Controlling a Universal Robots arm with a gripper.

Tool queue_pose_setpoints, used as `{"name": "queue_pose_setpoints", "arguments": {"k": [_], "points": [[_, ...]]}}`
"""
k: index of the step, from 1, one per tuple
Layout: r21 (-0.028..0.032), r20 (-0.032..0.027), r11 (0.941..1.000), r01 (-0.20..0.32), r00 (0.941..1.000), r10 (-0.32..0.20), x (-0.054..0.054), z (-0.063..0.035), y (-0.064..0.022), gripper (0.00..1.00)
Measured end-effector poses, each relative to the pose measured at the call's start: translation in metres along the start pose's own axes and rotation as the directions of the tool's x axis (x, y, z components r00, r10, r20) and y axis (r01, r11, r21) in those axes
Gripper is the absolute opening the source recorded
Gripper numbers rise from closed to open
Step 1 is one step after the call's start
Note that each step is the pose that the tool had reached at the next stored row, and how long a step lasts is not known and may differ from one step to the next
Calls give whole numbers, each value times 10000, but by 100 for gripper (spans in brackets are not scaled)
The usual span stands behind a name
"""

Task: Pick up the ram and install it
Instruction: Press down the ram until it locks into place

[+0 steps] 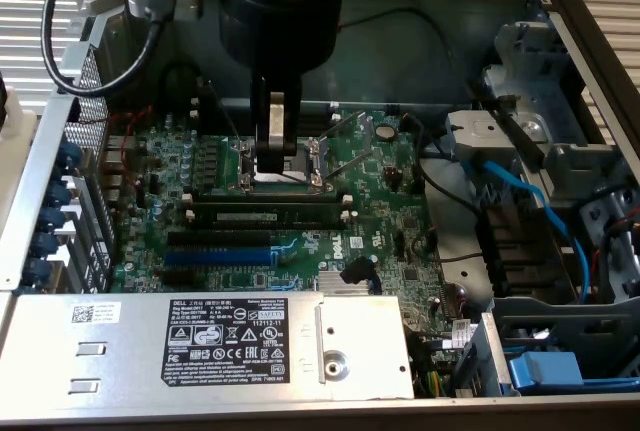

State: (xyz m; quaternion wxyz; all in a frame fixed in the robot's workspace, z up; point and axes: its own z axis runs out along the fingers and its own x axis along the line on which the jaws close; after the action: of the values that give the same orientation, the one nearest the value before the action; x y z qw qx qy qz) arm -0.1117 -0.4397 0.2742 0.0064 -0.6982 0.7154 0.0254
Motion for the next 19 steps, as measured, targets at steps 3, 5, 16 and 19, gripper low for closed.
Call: {"name": "queue_pose_setpoints", "arguments": {"k": [3,5,16,19], "points": [[2,4,10000,0,10000,0,-1,-15,0,11],[3,6,10000,0,10000,0,-1,-18,0,11],[-9,6,10000,-2,10000,2,0,-23,-17,11],[-25,6,10000,-25,10000,25,0,-23,-27,11]]}}
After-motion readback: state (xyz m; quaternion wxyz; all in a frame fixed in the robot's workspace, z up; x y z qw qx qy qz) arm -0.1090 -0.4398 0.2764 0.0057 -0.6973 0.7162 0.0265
